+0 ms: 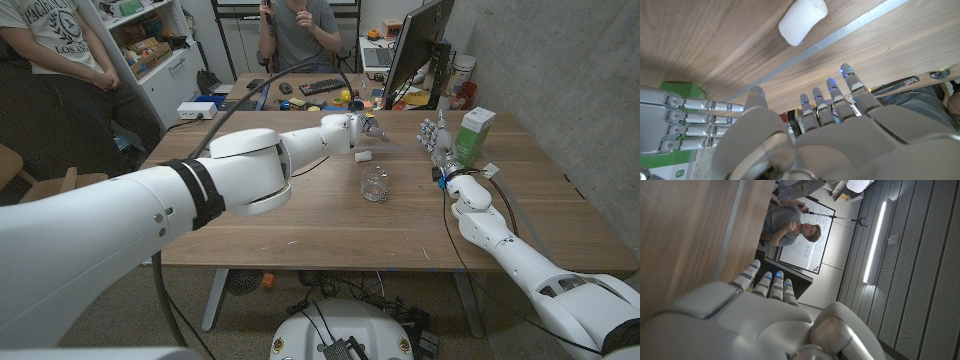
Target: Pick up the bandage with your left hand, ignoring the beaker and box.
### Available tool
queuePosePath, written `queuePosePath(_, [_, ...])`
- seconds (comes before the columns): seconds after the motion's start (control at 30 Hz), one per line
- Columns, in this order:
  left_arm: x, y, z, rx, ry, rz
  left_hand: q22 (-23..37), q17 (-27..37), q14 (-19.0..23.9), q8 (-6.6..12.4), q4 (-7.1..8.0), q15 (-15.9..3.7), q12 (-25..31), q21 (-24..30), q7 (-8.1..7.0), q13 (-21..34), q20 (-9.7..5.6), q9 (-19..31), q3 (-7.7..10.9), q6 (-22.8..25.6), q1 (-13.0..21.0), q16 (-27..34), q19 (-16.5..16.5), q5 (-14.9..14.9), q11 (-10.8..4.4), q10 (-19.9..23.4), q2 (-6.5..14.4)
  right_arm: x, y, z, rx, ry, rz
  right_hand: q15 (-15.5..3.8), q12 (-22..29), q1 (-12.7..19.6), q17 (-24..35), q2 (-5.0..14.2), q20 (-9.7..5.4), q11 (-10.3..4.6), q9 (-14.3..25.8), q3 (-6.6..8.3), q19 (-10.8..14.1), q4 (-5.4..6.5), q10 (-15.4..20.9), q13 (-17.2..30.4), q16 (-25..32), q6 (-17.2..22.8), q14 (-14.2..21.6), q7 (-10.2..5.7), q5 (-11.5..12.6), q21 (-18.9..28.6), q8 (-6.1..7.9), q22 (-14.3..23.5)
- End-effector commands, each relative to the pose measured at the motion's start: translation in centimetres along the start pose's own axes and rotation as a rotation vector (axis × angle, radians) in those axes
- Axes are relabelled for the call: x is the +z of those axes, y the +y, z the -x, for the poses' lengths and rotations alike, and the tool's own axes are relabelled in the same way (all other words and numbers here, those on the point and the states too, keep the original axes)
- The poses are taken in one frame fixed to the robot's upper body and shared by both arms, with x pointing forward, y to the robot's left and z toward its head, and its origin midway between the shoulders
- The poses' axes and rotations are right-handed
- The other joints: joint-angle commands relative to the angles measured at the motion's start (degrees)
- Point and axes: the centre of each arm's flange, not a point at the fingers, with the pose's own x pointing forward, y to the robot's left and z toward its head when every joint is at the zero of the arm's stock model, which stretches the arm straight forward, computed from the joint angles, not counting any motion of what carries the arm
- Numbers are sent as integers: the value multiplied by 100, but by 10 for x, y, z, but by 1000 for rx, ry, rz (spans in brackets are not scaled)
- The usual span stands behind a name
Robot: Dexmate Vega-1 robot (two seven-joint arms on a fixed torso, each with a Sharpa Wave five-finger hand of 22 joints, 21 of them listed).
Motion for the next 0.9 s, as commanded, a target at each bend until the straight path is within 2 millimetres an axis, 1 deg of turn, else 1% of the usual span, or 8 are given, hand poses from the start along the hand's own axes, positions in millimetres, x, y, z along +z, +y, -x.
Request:
queuePosePath(0.03, [1, -13, 4, -101, 120, -39, 29, 44, -16, 8, 13, -305, 15, 41, 18, 41, 58, 11, 53, -30, 92, 50, 17, 19, -16, 13, -1, -4, -1, 0, -6, 11, 17, -34, 25, 21, 20, 174, 19, 4, 16, -10, -14, 35, 43, 17, 1, 41, -3, -5, 22, -10, 32, 20])
queuePosePath(0.3, [-1, -21, 6, -144, 138, -68, 83, 125, 43, 44, 12, -319, 61, 144, -3, 93, 25, 16, 109, 37, 232, 108, 163, 15, -18, 83, 58, -4, 3, -1, 5, 6, 19, -44, 21, 25, 20, 176, 18, -3, 16, -8, -20, 34, 35, 17, -2, 36, -12, -4, 22, -13, 30, 20])
queuePosePath(0.53, [3, -28, 2, -112, 34, -70, 118, 170, 29, 76, -9, -314, 68, 179, -19, 126, 45, 21, 153, 87, 362, 119, 172, 8, -40, 76, 83, -4, 2, 0, -1, 9, 18, -43, 21, 27, 20, 175, 20, -3, 16, -8, -22, 33, 35, 17, -1, 34, -13, -4, 21, -13, 29, 20])
queuePosePath(0.67, [7, -29, 2, -107, 24, -73, 140, 199, 66, 111, -13, -338, 82, 215, -30, 146, 50, 26, 170, 151, 425, 143, 213, 0, -44, 98, 83, -4, 1, 0, -7, 9, 16, -37, 19, 28, 20, 175, 23, -6, 16, -8, -25, 32, 31, 17, 0, 36, -11, -5, 21, -14, 30, 20])
queuePosePath(0.7, [8, -30, 2, -104, 22, -75, 162, 228, 115, 142, -24, -384, 116, 249, -33, 168, 36, 34, 210, 201, 523, 173, 246, -3, -87, 169, 119, -3, 1, 0, -8, 8, 16, -40, 21, 28, 20, 175, 21, -6, 16, -8, -25, 32, 35, 17, -1, 35, -14, -4, 21, -14, 29, 20])
queuePosePath(0.8, [9, -30, 2, -100, 9, -74, 207, 288, 202, 199, -38, -378, 157, 330, -13, 213, 9, 54, 304, 277, 729, 227, 336, -8, -95, 235, 213, -3, 0, 0, -13, 7, 15, -41, 19, 30, 19, 174, 23, 4, 16, -8, -28, 31, 32, 17, -1, 36, -15, -3, 21, -15, 30, 20])
queuePosePath(0.87, [10, -30, 2, -94, 3, -68, 276, 377, 230, 253, -71, -393, 214, 415, -50, 286, 54, 91, 495, 306, 1103, 260, 371, -7, -115, 296, 420, -3, -1, -1, -18, 6, 17, -43, 19, 30, 19, 174, 26, 2, 16, -7, -30, 31, 32, 17, -3, 35, -21, -4, 21, -16, 30, 20])
queuePosePath(0.9, [10, -30, 2, -91, 2, -68, 294, 397, 250, 300, -77, -387, 235, 440, -57, 307, 58, 104, 525, 386, 1181, 270, 386, -13, -128, 323, 436, -3, -1, -1, -19, 7, 17, -43, 16, 31, 19, 174, 23, 1, 16, -7, -35, 30, 25, 17, -4, 34, -23, -4, 21, -18, 29, 20])
